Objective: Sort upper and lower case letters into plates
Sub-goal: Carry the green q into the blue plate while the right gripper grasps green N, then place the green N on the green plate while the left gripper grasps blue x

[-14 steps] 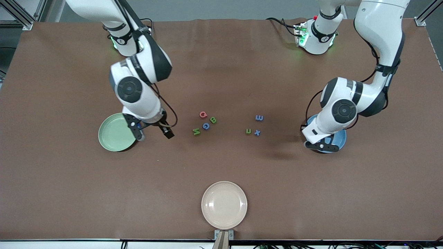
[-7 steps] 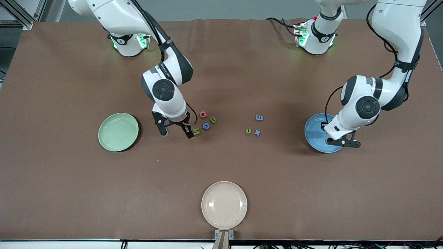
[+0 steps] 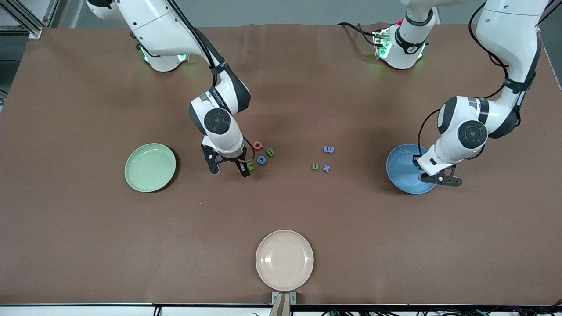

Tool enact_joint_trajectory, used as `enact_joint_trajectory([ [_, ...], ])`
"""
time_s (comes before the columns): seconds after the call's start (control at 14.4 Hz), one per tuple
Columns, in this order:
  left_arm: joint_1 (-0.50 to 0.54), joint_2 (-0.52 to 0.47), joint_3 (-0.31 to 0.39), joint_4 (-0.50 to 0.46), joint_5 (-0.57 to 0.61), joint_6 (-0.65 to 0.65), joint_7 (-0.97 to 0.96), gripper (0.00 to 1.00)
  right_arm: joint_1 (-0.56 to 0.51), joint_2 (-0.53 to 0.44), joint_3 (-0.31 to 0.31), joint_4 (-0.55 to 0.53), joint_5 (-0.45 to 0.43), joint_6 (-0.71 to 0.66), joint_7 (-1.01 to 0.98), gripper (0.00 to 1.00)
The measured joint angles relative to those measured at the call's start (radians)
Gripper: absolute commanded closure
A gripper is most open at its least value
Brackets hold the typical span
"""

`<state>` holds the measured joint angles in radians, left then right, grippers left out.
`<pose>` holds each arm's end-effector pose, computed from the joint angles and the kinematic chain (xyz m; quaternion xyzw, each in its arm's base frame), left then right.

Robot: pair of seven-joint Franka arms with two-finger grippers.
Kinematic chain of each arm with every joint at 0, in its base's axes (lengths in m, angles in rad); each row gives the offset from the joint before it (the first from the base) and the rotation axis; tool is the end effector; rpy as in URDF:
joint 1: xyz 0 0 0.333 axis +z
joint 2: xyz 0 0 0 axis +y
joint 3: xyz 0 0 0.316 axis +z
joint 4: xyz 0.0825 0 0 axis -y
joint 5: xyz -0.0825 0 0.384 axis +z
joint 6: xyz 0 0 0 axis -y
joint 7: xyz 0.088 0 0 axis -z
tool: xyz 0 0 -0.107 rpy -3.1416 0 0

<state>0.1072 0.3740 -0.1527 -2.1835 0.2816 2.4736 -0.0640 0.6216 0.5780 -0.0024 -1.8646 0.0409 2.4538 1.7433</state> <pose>0.5513 -0.0270 0.2105 -0.9928 0.1003 0.0336 0.0567 0.5221 0.3722 0.2057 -0.8377 0.5459 0.0094 0.0099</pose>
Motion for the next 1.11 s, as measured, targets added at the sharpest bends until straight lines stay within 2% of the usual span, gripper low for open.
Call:
enact_joint_trajectory([
  [0.28, 0.004, 0.034, 0.0, -0.001, 0.004, 0.028, 0.0, 0.92, 0.031, 0.054, 0.0, 0.026, 0.0, 0.007, 0.02, 0.23],
  [0.35, 0.005, 0.039, 0.0, -0.001, 0.004, 0.032, 0.0, 0.9, 0.034, 0.061, 0.0, 0.03, 0.0, 0.007, 0.021, 0.25],
  [0.42, 0.007, 0.042, 0.0, -0.001, 0.004, 0.034, 0.0, 0.83, 0.034, 0.065, -0.001, 0.036, 0.0, 0.007, 0.021, 0.28],
  [0.49, 0.008, 0.042, 0.0, -0.001, 0.004, 0.036, 0.0, 0.66, 0.034, 0.068, -0.002, 0.041, 0.0, 0.007, 0.022, 0.31],
  [0.56, 0.01, 0.042, 0.0, 0.0, 0.004, 0.038, 0.001, 0.31, 0.034, 0.071, -0.003, 0.047, 0.0, 0.007, 0.022, 0.36],
  [0.62, 0.011, 0.041, 0.0, 0.002, 0.006, 0.039, 0.005, 0.0, 0.034, 0.074, -0.004, 0.052, -0.001, 0.007, 0.022, 0.41],
  [0.9, 0.015, 0.028, -0.027, 0.013, 0.007, 0.041, 0.021, 0.0, 0.034, 0.083, -0.006, 0.064, -0.004, 0.007, 0.022, 0.51],
  [1.04, 0.015, 0.008, -0.08, 0.022, 0.007, 0.022, -0.036, 0.0, 0.034, 0.083, -0.01, 0.066, -0.022, 0.008, 0.022, 0.73],
  [1.11, 0.015, -0.001, -0.115, 0.032, 0.007, 0.002, -0.083, 0.0, 0.034, 0.083, -0.012, 0.066, -0.033, 0.008, 0.022, 0.9],
])
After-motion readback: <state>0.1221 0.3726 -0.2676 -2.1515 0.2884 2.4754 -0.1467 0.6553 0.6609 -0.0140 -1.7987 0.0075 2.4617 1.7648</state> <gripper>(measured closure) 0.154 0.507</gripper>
